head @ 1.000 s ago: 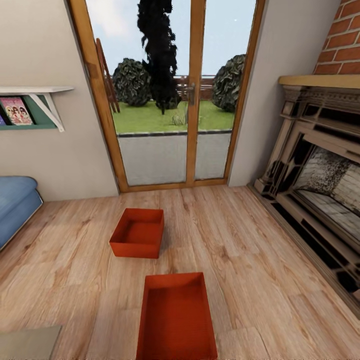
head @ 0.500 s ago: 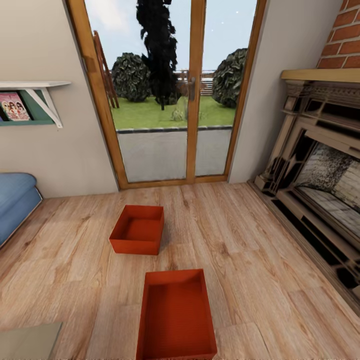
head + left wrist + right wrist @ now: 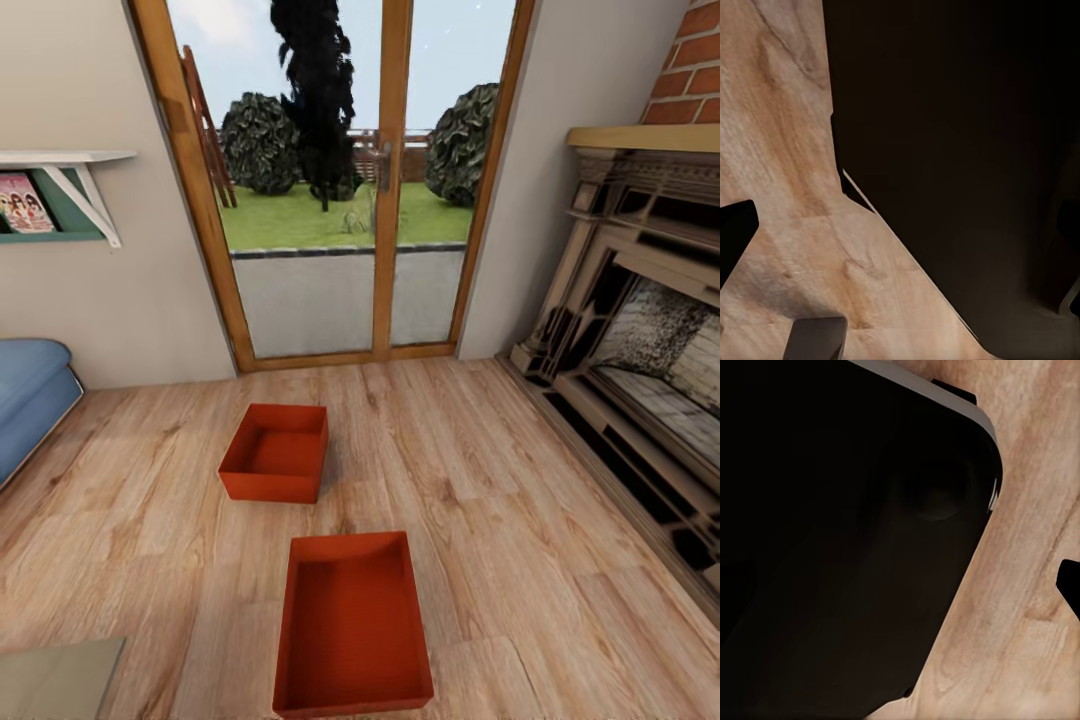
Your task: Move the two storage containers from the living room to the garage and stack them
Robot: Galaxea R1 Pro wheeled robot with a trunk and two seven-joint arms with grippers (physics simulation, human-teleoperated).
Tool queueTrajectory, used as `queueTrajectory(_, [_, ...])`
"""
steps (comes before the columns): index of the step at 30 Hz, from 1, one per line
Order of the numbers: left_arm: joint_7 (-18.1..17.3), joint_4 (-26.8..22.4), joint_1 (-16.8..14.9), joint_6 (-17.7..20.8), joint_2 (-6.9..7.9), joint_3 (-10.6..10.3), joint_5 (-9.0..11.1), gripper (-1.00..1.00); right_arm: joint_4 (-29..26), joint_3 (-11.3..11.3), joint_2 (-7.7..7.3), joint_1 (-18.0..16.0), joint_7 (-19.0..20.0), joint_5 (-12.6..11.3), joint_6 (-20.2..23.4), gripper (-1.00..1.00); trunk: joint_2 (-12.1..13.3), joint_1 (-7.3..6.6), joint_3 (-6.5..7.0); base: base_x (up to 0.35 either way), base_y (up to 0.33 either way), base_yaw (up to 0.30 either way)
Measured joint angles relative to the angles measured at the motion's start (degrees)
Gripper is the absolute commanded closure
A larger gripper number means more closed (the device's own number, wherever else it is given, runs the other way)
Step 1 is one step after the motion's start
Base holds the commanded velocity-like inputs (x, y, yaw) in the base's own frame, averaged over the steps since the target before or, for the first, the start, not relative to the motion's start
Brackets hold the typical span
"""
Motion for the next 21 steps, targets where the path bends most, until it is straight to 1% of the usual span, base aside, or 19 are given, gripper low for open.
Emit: queueTrajectory(21, [0.0, 0.0, 0.0, 0.0, 0.00, 0.0, 0.0, -1.00, 0.0, 0.0, 0.00, 0.0, 0.0, 0.0, 0.0, -1.00, 0.0, 0.00, -1.91, 0.000, 0.000, 0.000])
